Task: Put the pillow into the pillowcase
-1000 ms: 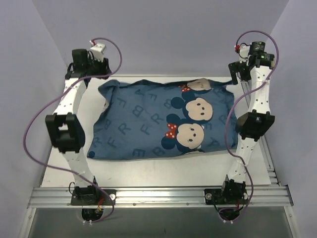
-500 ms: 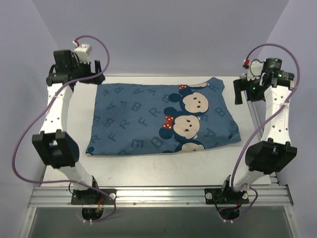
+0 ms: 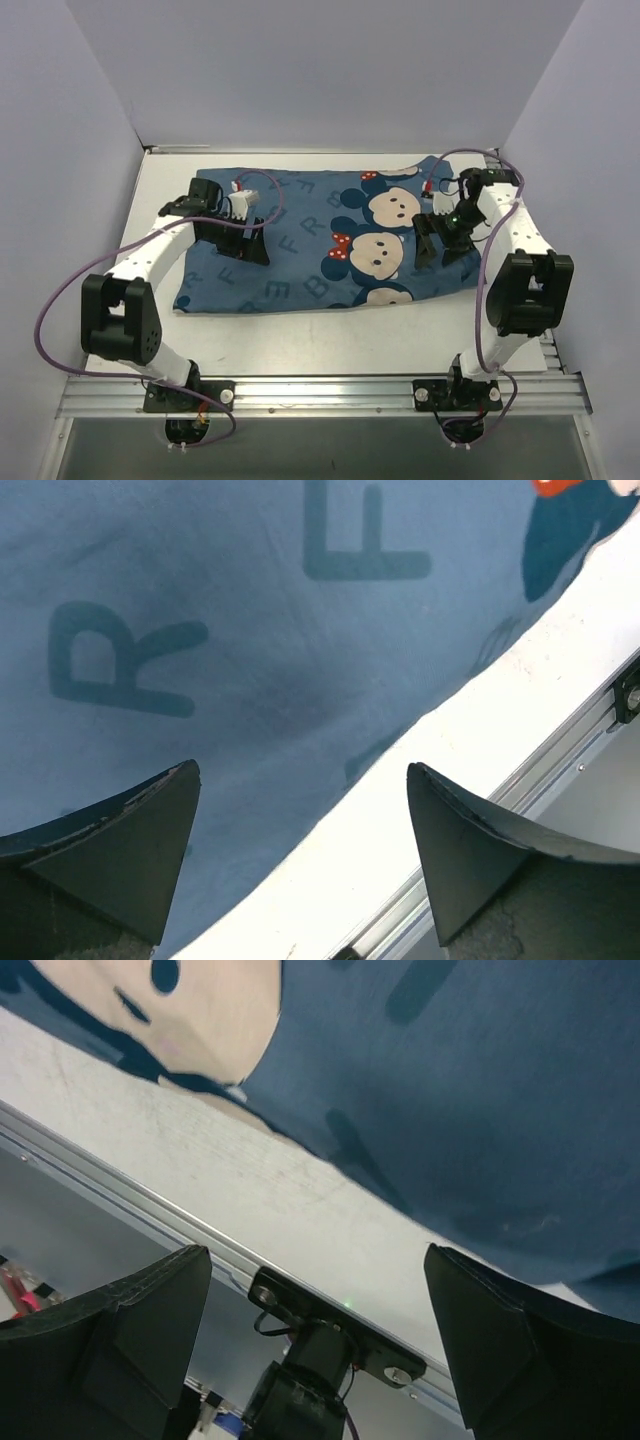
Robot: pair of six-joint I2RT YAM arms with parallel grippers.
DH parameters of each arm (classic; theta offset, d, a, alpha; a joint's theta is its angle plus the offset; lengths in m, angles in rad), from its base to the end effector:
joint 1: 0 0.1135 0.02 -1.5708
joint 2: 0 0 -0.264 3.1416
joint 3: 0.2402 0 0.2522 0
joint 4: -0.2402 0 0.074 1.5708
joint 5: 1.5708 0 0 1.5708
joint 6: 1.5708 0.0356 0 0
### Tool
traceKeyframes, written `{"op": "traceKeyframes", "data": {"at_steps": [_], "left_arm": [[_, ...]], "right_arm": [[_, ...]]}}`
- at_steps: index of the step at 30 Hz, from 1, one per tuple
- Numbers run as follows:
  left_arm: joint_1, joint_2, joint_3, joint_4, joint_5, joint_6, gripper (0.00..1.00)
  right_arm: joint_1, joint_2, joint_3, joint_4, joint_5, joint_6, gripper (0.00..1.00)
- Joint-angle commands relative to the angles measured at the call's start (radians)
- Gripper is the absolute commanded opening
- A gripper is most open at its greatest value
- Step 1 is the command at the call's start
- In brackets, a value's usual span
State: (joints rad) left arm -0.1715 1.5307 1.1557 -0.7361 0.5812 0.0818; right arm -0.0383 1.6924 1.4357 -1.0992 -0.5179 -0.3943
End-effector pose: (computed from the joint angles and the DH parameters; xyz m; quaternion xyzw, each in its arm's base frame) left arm 0.2975 -0.0714 0.2504 0.1826 0.9172 -0.2885 0.2055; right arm 0.3270 0.0051 0.2689 -0.1972 0.9410 0.2264 0.1559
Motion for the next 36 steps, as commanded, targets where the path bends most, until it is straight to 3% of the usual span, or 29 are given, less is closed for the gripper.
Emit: {"op": "traceKeyframes", "data": {"at_steps": [1, 4, 10, 17, 25, 31, 36], "left_arm": [[0.0, 0.102, 0.028, 0.033, 0.025, -0.022, 0.91], [0.012, 0.227, 0.087, 0.066, -0.018, -0.03, 0.9], [0.096, 0.413, 0.393, 0.078, -0.053, -0.021, 0.89], [0.165, 0.413, 0.513, 0.047, -0.135, 0.042, 0.93], [0.216, 0.188, 0.484, -0.074, -0.176, 0.075, 0.97], [0.21, -0.085, 0.291, -0.08, -0.162, 0.065, 0.97], [0.201, -0.236, 0.129, -0.082, -0.225, 0.096, 0.97]], "right_arm": [[-0.011, 0.097, 0.02, 0.057, -0.051, 0.077, 0.92], [-0.009, 0.173, 0.061, 0.102, -0.068, 0.107, 0.92], [-0.018, 0.3, 0.261, 0.13, -0.051, 0.13, 0.93], [-0.077, 0.192, 0.272, 0.121, -0.163, 0.156, 0.99], [-0.198, -0.103, 0.158, 0.11, -0.097, 0.13, 1.0], [-0.333, -0.232, 0.114, 0.102, -0.071, 0.153, 1.0], [-0.354, -0.342, -0.111, 0.13, -0.07, 0.144, 1.0]]}}
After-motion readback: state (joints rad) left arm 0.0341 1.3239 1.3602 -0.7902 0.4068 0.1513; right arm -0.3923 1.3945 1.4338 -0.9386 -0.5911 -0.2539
